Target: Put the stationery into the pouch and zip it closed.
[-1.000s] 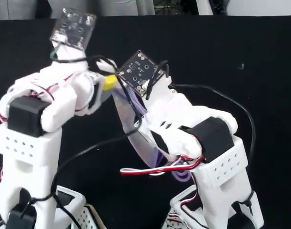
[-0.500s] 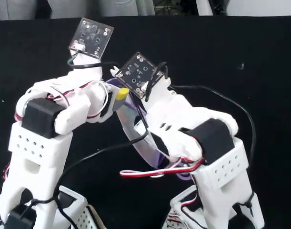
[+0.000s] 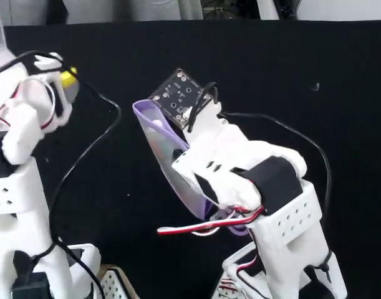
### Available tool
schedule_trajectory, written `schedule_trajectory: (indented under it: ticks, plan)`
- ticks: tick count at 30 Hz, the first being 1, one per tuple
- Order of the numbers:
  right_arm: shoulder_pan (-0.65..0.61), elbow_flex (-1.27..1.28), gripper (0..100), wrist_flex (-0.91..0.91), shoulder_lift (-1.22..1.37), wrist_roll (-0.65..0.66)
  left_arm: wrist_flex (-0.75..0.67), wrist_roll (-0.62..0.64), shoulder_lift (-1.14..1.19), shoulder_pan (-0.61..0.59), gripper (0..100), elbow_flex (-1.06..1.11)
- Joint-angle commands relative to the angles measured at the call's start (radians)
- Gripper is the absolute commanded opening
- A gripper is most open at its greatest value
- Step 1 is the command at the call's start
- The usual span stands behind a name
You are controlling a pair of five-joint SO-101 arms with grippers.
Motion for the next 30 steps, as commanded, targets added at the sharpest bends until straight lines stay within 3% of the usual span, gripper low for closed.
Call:
schedule_trajectory:
  ticks: [1,4,7,10,17,26,30]
  plan:
    - [0.015,0.019,1.1,-0.057,0.010,-0.040,0.149,-0.003,-0.015,-0.008,22,0.012]
    - [0.015,0.019,1.1,-0.118,0.010,-0.071,0.233,-0.008,-0.018,0.022,22,0.093]
    - [0.015,0.010,1.1,-0.198,0.010,-0.089,0.229,-0.008,-0.034,0.058,23,0.225]
    - [0.015,-0.030,1.1,-0.256,0.012,-0.103,0.227,-0.006,-0.110,0.173,23,0.343]
    - [0.015,-0.108,1.1,-0.299,0.031,-0.103,0.218,-0.002,-0.595,0.424,23,0.506]
    - [0.014,-0.228,1.1,-0.302,0.182,-0.167,-0.009,-0.011,-1.269,0.453,23,0.865]
    - [-0.005,-0.321,1.1,-0.304,0.269,-0.209,-0.006,-0.011,-1.241,0.512,23,0.920]
